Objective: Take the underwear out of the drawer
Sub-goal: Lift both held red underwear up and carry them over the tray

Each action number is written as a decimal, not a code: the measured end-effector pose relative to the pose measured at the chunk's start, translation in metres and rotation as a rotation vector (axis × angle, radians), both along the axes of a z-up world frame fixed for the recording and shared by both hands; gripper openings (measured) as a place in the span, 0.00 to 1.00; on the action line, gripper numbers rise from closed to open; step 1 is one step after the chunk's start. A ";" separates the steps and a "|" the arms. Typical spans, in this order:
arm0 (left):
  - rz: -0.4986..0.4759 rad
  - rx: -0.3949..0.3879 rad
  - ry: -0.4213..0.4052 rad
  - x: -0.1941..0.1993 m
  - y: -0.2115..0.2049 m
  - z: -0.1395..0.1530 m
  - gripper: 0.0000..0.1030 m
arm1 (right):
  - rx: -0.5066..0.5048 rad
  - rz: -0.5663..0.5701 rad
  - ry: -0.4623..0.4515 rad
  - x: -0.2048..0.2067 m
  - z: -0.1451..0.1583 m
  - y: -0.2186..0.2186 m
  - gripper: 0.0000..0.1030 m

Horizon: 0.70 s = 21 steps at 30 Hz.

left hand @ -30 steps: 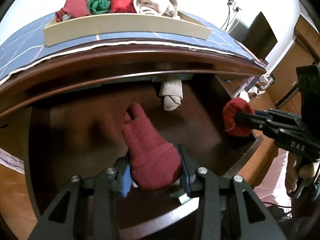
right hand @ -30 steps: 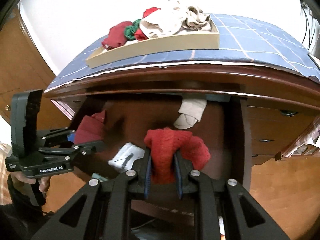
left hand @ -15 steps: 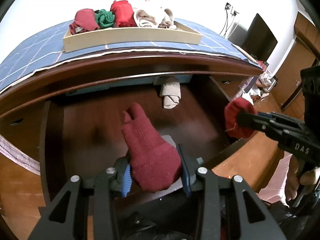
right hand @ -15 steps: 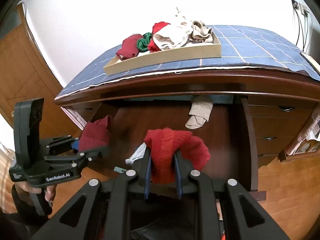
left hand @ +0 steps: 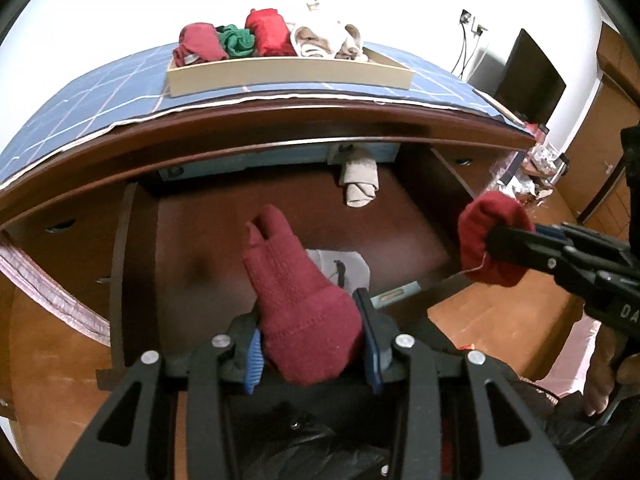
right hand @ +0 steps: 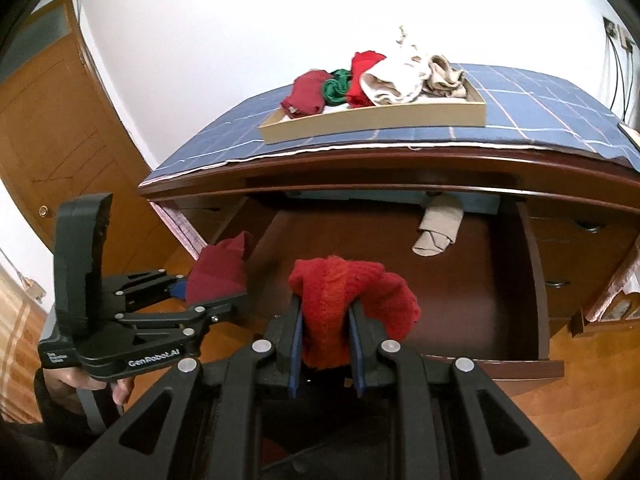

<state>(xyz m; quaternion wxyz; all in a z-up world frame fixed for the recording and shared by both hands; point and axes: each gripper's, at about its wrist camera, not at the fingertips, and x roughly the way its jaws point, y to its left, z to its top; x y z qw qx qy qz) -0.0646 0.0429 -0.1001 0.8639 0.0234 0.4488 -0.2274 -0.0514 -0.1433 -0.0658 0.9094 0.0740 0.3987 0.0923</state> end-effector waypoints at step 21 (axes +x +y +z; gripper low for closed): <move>0.049 0.059 -0.066 -0.010 0.012 0.011 0.38 | 0.002 0.055 -0.045 -0.006 0.013 0.026 0.21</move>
